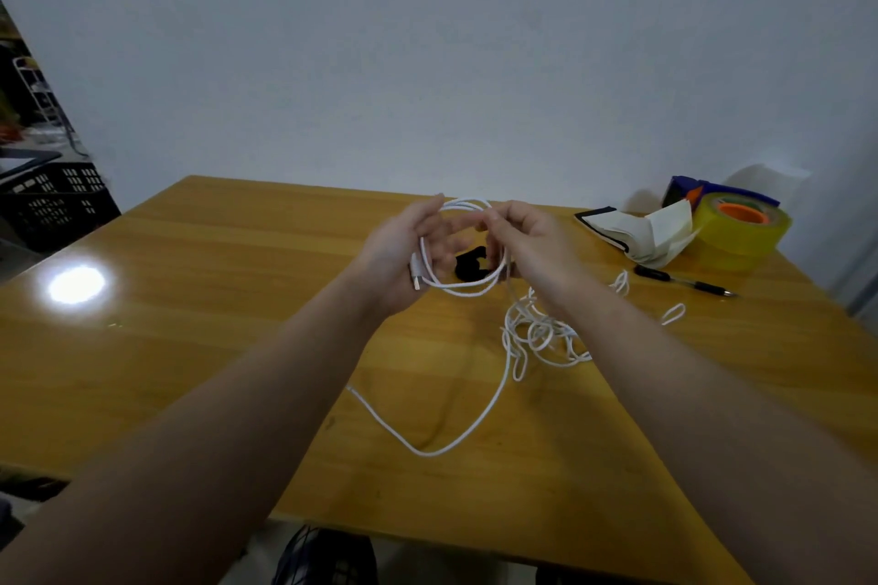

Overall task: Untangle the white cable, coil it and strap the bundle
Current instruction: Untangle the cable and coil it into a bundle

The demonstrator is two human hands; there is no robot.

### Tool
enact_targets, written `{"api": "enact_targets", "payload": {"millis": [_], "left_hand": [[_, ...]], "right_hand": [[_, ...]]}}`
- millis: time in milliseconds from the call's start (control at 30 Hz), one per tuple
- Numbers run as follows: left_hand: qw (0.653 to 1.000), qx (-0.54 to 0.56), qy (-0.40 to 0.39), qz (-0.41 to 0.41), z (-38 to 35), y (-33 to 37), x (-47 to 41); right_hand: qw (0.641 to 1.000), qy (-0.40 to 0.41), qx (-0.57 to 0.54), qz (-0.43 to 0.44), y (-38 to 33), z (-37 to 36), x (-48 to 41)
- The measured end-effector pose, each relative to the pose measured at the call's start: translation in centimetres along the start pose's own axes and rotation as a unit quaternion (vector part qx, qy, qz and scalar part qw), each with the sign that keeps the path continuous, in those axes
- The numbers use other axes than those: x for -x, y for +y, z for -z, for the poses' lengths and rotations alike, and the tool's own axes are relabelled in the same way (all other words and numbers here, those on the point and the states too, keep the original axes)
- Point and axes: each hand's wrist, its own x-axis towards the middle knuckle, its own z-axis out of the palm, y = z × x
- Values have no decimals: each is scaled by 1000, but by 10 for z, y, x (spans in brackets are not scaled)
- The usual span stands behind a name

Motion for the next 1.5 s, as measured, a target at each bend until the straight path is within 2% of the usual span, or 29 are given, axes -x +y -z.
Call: {"api": "enact_targets", "payload": {"millis": [100,200,300,400,533,633,700,767,900,967,1033,1100,1167,1233,1300,1433,1500], "left_hand": [[996,81,-11,-41,1,4,1],[988,134,13,-78,12,12,1],[989,113,39,-83,20,17,2],[994,83,15,-73,18,13,7],[996,63,-18,-64,4,5,6],[994,77,-37,-65,-9,2,1],[996,49,-20,-73,-9,3,-6],[994,7,24,-104,-1,7,-15],[979,3,126,-160,27,19,-26],[976,-6,140,-167,37,18,-27],[980,-47,117,-154,36,13,-27],[983,-102,76,-129,24,7,-24],[986,-115,34,-113,9,3,-23],[989,-106,21,-103,-2,2,-24],[989,-111,26,-92,-7,1,-25],[978,-194,35,-73,-9,-3,-22],[973,-217,29,-65,-10,-5,-21]], "right_hand": [[999,-27,-4,-29,6,7,5],[996,-53,54,-38,17,23,8],[989,-86,115,-39,21,37,11],[977,-74,195,-51,25,41,8],[947,-2,310,-85,29,28,0],[907,-59,412,-65,25,11,4],[885,-109,451,-31,22,5,9],[886,-140,442,-22,20,9,12],[918,-163,359,-47,23,31,21],[919,-176,350,-46,24,38,27],[892,-192,409,-27,21,37,30],[837,-203,508,18,14,31,29],[796,-201,567,61,4,23,28],[771,-197,599,92,-5,17,27],[761,-194,610,111,-12,14,24],[766,-171,604,139,-21,18,16],[757,-166,613,153,-23,22,13]]}}
